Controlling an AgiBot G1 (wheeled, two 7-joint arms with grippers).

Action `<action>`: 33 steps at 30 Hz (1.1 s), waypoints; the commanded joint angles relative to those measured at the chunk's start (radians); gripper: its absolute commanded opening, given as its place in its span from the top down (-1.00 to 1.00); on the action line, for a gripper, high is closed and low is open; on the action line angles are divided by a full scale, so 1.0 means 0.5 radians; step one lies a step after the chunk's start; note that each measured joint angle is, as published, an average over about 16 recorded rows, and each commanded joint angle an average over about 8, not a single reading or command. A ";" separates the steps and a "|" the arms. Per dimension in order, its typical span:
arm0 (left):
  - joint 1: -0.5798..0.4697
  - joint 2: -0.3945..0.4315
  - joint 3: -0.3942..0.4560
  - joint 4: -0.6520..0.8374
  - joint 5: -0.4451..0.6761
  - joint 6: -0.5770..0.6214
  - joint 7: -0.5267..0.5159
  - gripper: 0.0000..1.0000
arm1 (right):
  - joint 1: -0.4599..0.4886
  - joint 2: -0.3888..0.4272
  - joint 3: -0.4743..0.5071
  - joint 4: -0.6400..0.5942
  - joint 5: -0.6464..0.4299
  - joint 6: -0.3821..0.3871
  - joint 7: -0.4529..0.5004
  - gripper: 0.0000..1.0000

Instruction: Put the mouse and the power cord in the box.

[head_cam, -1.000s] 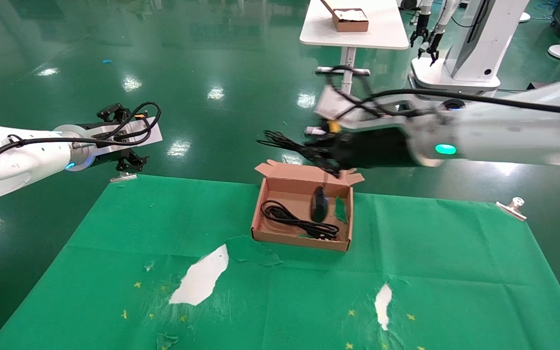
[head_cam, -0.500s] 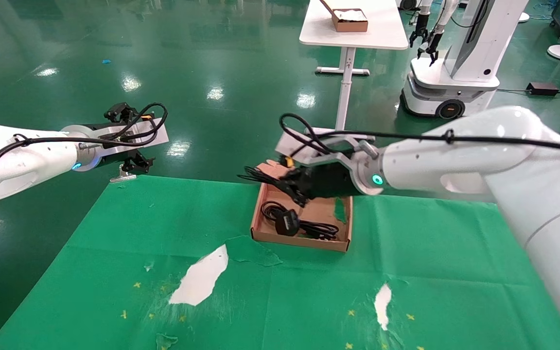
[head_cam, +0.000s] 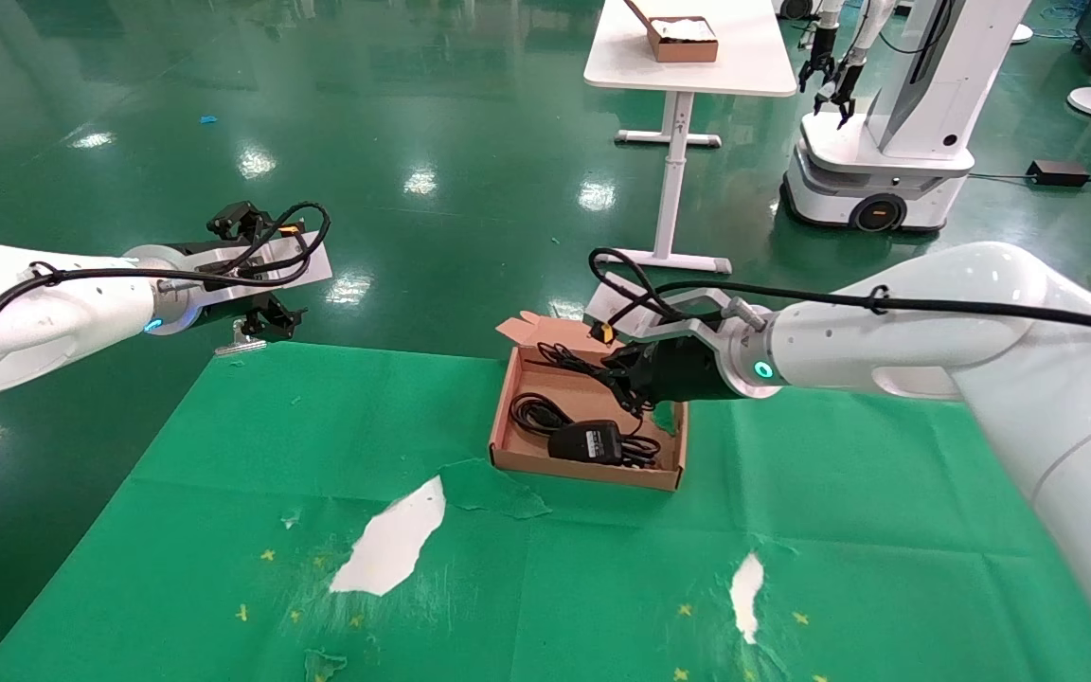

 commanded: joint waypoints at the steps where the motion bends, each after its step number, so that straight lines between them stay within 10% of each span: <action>1: 0.001 0.000 0.000 -0.001 0.000 0.000 -0.001 -1.00 | 0.000 0.003 0.009 0.009 0.002 -0.008 -0.006 -1.00; 14: 0.002 0.001 0.001 -0.009 0.003 0.002 -0.003 -1.00 | -0.039 0.053 0.064 0.087 0.070 -0.069 -0.024 -1.00; 33: 0.003 -0.002 0.004 -0.014 0.005 0.001 -0.009 -1.00 | -0.460 0.521 0.384 0.659 0.702 -0.458 -0.057 -1.00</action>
